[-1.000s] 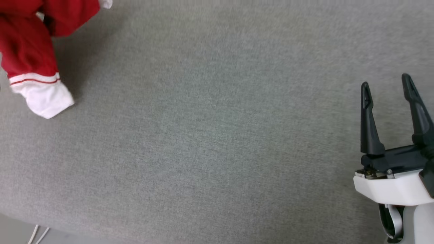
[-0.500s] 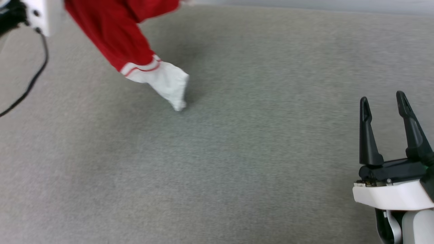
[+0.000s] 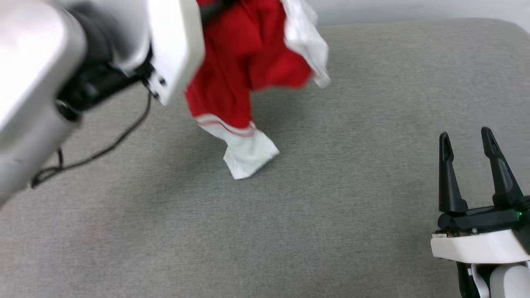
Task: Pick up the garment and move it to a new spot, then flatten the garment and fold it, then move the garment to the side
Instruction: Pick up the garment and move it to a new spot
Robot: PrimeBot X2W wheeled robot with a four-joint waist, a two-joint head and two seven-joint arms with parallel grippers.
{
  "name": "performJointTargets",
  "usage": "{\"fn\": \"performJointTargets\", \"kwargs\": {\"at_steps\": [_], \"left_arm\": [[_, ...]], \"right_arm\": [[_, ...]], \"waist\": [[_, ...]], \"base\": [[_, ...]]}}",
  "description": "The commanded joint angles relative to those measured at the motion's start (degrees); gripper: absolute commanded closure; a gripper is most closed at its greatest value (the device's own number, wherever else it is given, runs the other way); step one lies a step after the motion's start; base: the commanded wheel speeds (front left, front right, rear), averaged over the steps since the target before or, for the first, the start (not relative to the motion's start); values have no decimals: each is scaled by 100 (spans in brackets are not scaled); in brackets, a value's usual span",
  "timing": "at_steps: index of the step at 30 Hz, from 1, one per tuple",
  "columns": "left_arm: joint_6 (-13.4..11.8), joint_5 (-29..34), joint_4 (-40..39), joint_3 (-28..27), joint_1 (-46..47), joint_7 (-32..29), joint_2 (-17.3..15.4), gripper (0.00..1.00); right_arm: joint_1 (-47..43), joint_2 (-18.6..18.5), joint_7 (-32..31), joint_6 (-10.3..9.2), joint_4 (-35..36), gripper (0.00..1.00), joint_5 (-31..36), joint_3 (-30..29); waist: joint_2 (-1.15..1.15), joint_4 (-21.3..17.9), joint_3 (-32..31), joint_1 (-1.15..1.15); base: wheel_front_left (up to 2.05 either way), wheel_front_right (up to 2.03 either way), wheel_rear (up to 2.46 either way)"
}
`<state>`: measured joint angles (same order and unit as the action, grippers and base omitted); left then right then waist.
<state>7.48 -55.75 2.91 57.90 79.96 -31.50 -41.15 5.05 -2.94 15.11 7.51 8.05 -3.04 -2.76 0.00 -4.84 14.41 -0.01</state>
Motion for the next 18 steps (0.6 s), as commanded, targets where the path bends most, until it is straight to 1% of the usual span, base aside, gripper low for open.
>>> {"fn": "performJointTargets", "kwargs": {"at_steps": [1, 7, 12, 15, 18], "left_arm": [[-16, -8, -34, 78, -139, 68, 14, 100], [-16, 35, -83, 650, -755, 291, 252, 100], [-16, -61, 157, 1272, -1425, 494, 676, 100], [-16, 56, 310, 1500, -1876, 418, 930, 100], [-16, 195, 302, 1545, -2439, 131, 1127, 100]], "right_arm": [[-35, 11, 9, -4, -16, 0, -11, 2], [28, 11, 9, -4, -61, 0, 21, 5], [55, 11, 9, -4, -130, 0, 69, 29], [79, 11, 9, -4, -147, 0, 80, 52], [74, 11, 9, -4, -158, 0, 89, 42]], "waist": [[0, -87, -1, 1], [0, -189, 126, 1], [0, -209, 234, 1], [0, -235, 281, 1], [0, -249, 325, 1]], "base": [[0, 0, 0], [0, 0, 0], [0, 0, 0], [0, 0, 0], [0, 0, 0]]}}
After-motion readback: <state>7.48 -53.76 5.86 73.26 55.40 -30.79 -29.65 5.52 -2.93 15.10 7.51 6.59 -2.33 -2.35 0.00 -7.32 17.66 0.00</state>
